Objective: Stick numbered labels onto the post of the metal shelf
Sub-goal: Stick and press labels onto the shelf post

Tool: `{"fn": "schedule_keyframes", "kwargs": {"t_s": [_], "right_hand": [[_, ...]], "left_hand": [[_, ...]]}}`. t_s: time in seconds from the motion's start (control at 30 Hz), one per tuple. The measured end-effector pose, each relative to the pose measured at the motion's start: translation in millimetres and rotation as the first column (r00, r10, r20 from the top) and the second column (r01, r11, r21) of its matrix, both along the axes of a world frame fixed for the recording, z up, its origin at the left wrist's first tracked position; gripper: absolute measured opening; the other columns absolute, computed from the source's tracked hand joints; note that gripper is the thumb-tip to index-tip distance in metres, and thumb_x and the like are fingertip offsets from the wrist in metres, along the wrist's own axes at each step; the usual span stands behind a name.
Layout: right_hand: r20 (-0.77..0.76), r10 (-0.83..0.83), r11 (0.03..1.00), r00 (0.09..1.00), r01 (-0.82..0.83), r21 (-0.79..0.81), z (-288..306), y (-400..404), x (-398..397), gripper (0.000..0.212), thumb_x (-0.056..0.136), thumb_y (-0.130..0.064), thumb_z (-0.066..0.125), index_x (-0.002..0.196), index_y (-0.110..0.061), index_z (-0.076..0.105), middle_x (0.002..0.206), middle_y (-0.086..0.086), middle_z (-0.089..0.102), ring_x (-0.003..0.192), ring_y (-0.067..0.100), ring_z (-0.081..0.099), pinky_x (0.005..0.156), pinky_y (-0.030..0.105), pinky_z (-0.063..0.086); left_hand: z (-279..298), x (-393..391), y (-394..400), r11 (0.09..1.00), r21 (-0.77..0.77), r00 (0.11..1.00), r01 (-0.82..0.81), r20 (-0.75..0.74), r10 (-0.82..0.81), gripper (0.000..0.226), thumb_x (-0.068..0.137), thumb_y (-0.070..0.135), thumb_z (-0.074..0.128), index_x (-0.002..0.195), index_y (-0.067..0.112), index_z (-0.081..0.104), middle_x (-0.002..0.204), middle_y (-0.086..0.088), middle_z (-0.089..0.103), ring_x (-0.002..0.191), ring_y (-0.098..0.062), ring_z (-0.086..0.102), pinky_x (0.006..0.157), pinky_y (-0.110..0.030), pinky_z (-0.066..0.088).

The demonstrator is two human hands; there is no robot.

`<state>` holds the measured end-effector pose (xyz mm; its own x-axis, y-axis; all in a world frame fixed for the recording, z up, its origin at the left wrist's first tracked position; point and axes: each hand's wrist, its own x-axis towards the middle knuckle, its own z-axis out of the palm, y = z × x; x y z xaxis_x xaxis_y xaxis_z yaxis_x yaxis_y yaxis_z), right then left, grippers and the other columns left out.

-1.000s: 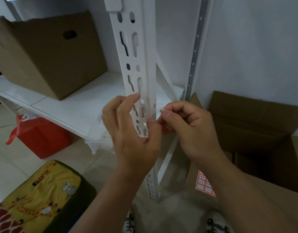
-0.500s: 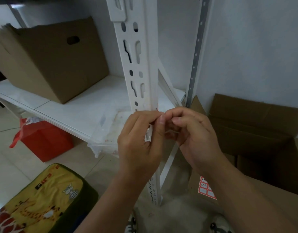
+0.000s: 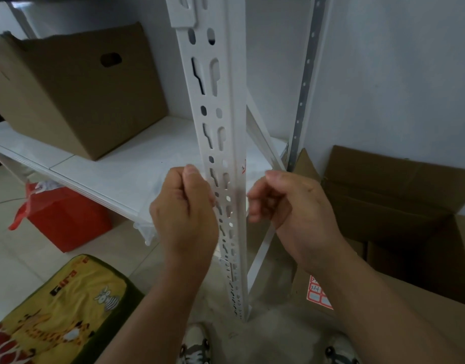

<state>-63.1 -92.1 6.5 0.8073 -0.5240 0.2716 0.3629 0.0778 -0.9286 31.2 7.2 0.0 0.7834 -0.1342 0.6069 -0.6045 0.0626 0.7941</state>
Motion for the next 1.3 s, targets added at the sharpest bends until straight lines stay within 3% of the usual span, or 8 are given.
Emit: {"fn": "schedule_keyframes", "kwargs": {"t_s": [0.17, 0.37, 0.47, 0.6, 0.77, 0.93, 1.07, 1.3], "right_hand": [[-0.15, -0.323, 0.946, 0.934, 0.313, -0.09, -2, -3, 11, 0.026, 0.095, -0.023, 0.052, 0.073, -0.018, 0.064, 0.067, -0.007, 0.063, 0.066, 0.006, 0.058, 0.066, 0.021, 0.049], [-0.153, -0.312, 0.935, 0.938, 0.274, -0.223, -7, 4, 27, 0.023, 0.097, -0.023, 0.05, 0.091, -0.027, 0.071, 0.088, -0.008, 0.072, 0.087, 0.011, 0.067, 0.084, 0.033, 0.056], [-0.119, -0.345, 0.908, 0.931, 0.299, -0.295, -8, 7, 28, 0.025, 0.098, -0.024, 0.049, 0.088, -0.029, 0.071, 0.088, -0.002, 0.072, 0.087, 0.018, 0.067, 0.083, 0.043, 0.055], [-0.134, -0.276, 0.957, 0.952, 0.26, -0.125, -5, 7, 28, 0.028, 0.098, -0.026, 0.049, 0.087, -0.014, 0.071, 0.093, 0.016, 0.068, 0.09, 0.034, 0.063, 0.086, 0.052, 0.05], [-0.186, -0.14, 0.986, 0.973, 0.154, 0.065, 0, 5, 32, 0.033, 0.097, -0.029, 0.048, 0.09, 0.001, 0.061, 0.099, 0.027, 0.062, 0.089, 0.036, 0.061, 0.089, 0.046, 0.05], [-0.192, -0.133, 0.978, 0.972, 0.16, 0.133, 4, 7, 37, 0.035, 0.096, -0.029, 0.048, 0.092, 0.006, 0.052, 0.097, 0.03, 0.057, 0.085, 0.028, 0.056, 0.084, 0.045, 0.048], [-0.192, -0.207, 0.97, 0.959, 0.227, 0.09, 7, 10, 37, 0.035, 0.095, -0.028, 0.049, 0.091, 0.007, 0.052, 0.098, 0.03, 0.055, 0.09, 0.042, 0.059, 0.095, 0.061, 0.044], [-0.075, -0.275, 0.961, 0.959, 0.275, -0.01, 6, 11, 34, 0.026, 0.095, -0.022, 0.054, 0.076, -0.029, 0.071, 0.083, -0.01, 0.072, 0.089, 0.015, 0.068, 0.086, 0.033, 0.057]], "left_hand": [[-8, 47, 4, 0.986, 0.127, 0.976, -0.111, -0.171, 0.132, 0.051, 0.1, 0.025, 0.042, 0.052, 0.01, 0.047, 0.045, -0.002, 0.049, 0.042, -0.014, 0.05, 0.051, -0.033, 0.048], [-41, 94, -9, 0.832, 0.545, 0.924, -0.106, -0.256, 0.285, 0.013, 0.097, 0.006, 0.043, 0.108, 0.006, 0.05, 0.102, -0.008, 0.058, 0.079, -0.016, 0.053, 0.061, -0.03, 0.041], [-52, 97, -15, 0.746, 0.663, 0.925, -0.057, -0.246, 0.289, 0.043, 0.089, 0.005, 0.054, 0.13, 0.011, 0.043, 0.133, -0.009, 0.049, 0.118, -0.033, 0.047, 0.095, -0.048, 0.044], [-55, 99, -23, 0.673, 0.734, 0.918, -0.093, -0.199, 0.344, 0.045, 0.101, 0.041, 0.036, 0.091, 0.01, 0.067, 0.106, -0.015, 0.064, 0.104, -0.035, 0.055, 0.093, -0.049, 0.044], [-50, 91, -28, 0.837, 0.541, 0.908, 0.08, -0.386, 0.163, 0.034, 0.092, 0.009, 0.051, 0.125, 0.015, 0.047, 0.13, -0.009, 0.043, 0.102, -0.029, 0.054, 0.086, -0.044, 0.052], [-34, 76, -27, 0.883, 0.461, 0.877, 0.093, -0.457, 0.146, 0.053, 0.101, 0.028, 0.04, 0.06, -0.004, 0.032, 0.041, -0.001, 0.026, 0.045, -0.013, 0.031, 0.05, -0.038, 0.026], [-15, 54, -34, 0.952, 0.247, 0.825, 0.179, -0.565, -0.008, 0.051, 0.104, 0.036, 0.03, 0.066, 0.01, 0.051, 0.051, 0.002, 0.054, 0.051, -0.008, 0.054, 0.061, -0.032, 0.041], [2, 26, -35, 0.97, -0.092, 0.707, 0.227, -0.669, -0.229, 0.065, 0.1, 0.056, 0.028, 0.061, 0.027, 0.071, 0.065, 0.004, 0.071, 0.061, -0.009, 0.07, 0.079, -0.034, 0.054]]}}
